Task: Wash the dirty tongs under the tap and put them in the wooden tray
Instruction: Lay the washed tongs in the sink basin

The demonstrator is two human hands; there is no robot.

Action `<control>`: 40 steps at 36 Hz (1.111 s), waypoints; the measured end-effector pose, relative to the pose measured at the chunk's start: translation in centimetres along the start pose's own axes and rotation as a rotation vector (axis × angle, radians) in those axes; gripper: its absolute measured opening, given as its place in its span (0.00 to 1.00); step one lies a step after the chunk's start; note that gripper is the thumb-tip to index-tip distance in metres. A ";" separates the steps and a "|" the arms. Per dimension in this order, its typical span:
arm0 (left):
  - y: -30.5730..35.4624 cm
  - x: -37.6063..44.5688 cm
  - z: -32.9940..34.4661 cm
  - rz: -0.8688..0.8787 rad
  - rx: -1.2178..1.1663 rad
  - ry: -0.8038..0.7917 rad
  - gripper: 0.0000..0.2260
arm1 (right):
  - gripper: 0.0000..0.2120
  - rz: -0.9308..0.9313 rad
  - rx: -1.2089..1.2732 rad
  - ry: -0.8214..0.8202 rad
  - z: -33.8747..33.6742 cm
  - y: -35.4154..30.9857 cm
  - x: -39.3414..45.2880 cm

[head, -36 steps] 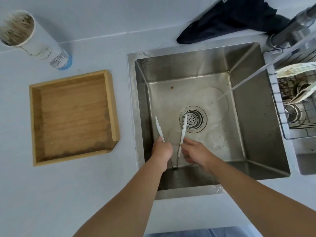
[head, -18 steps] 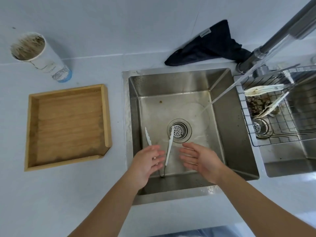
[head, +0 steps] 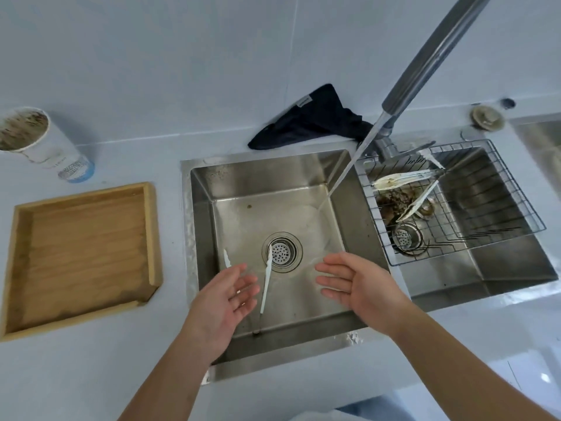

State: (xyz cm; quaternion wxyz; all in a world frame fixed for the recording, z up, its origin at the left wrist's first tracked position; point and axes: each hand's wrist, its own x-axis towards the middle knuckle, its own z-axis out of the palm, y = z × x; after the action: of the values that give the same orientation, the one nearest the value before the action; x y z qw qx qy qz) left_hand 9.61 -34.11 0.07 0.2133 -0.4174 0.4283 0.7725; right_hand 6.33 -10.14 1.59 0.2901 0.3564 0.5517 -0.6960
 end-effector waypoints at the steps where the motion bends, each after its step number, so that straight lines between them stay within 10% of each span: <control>1: -0.1 -0.2 0.7 0.001 -0.005 -0.008 0.09 | 0.12 -0.013 0.006 -0.004 -0.3 -0.3 -0.2; 40: -7.6 -1.2 26.5 0.148 0.163 0.046 0.09 | 0.11 -0.145 0.243 -0.024 -27.9 -13.5 3.6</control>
State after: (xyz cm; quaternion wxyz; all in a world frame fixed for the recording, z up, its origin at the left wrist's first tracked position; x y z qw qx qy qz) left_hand 3.31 -7.67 4.95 0.1792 -0.3835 0.5239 0.7391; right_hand -1.62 20.05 2.38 0.2004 0.3396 0.4843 -0.7810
